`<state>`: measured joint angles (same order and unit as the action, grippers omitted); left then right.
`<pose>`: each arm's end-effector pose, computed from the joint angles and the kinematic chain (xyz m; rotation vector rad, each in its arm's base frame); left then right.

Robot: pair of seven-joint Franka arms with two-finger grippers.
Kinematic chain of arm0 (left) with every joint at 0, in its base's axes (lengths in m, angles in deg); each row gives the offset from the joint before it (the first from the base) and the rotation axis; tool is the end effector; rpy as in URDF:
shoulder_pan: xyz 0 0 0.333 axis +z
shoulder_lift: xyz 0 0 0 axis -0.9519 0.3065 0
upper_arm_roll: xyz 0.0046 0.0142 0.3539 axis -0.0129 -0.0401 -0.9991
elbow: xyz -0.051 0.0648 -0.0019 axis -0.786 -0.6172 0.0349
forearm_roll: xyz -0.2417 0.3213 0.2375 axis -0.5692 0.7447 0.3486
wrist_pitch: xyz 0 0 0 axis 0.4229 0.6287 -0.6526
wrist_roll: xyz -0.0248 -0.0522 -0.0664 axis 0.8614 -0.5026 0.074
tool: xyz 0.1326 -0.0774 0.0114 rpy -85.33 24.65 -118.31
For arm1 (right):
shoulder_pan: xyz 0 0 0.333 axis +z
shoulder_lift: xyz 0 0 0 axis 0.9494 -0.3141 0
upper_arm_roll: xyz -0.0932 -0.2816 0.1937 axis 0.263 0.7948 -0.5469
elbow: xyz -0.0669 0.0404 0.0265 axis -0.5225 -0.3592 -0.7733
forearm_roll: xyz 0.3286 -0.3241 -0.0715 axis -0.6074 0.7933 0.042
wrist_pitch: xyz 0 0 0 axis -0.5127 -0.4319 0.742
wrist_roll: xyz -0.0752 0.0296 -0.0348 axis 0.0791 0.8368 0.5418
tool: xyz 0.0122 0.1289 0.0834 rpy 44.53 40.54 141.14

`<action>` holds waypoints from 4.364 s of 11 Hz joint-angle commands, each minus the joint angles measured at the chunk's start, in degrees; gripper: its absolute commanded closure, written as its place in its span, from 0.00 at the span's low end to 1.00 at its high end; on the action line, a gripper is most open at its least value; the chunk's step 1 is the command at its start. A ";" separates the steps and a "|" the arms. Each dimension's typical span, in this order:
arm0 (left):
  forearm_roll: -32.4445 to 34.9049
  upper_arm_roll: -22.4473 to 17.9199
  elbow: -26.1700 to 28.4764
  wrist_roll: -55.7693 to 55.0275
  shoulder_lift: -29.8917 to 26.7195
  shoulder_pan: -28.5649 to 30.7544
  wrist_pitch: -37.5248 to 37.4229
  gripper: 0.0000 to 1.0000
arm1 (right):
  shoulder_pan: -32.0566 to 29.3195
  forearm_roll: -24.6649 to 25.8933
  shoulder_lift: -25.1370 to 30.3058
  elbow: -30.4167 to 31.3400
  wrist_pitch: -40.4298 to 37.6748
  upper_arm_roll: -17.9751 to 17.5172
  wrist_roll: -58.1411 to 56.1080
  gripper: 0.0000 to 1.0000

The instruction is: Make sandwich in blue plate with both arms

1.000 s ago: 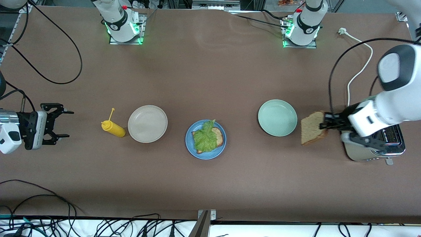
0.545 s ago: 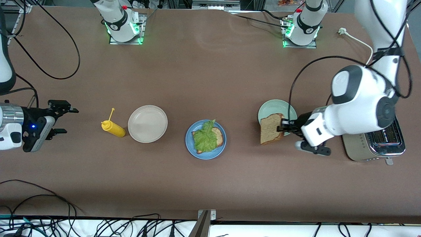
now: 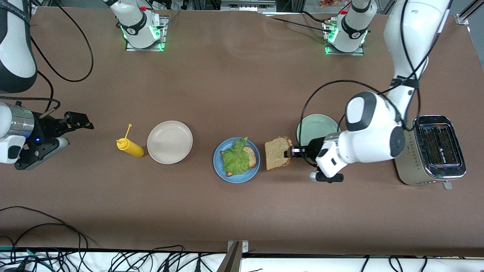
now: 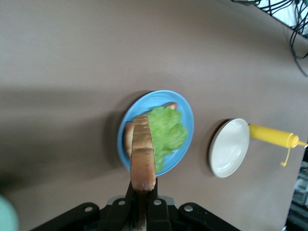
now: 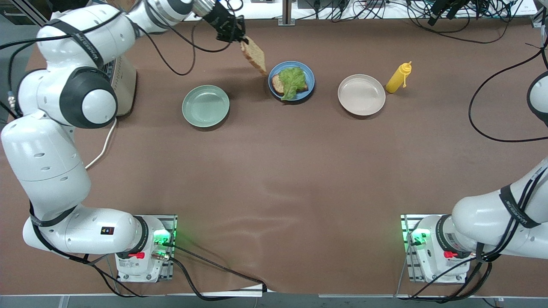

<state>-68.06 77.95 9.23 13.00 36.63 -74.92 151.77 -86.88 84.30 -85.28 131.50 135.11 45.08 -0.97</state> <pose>0.7686 -0.3289 0.3235 2.5034 0.0859 -0.1636 0.7579 0.0258 0.4867 -2.8807 -0.7511 0.2222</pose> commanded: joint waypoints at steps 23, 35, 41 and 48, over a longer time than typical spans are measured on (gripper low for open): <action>18.91 10.31 -1.71 -26.36 6.32 -4.09 14.15 0.00 | 21.78 -2.44 22.02 17.16 0.29 31.70 14.29 0.00; 30.28 3.39 -1.62 -23.50 -17.93 0.83 -24.45 0.00 | 21.78 -1.74 21.84 12.06 0.99 31.26 14.72 0.00; 27.40 -8.38 2.50 -8.40 -28.57 0.04 -30.44 0.00 | 21.87 -0.78 22.02 9.77 0.56 31.17 14.90 0.00; 24.92 -20.18 13.14 6.65 -38.33 -0.05 -30.00 0.00 | 22.31 -1.21 22.28 9.68 0.56 30.56 15.16 0.00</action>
<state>-42.31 59.70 16.17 16.97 3.36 -74.41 120.83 -64.74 82.57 -63.16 142.08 136.50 75.88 13.59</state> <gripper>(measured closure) 0.000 0.000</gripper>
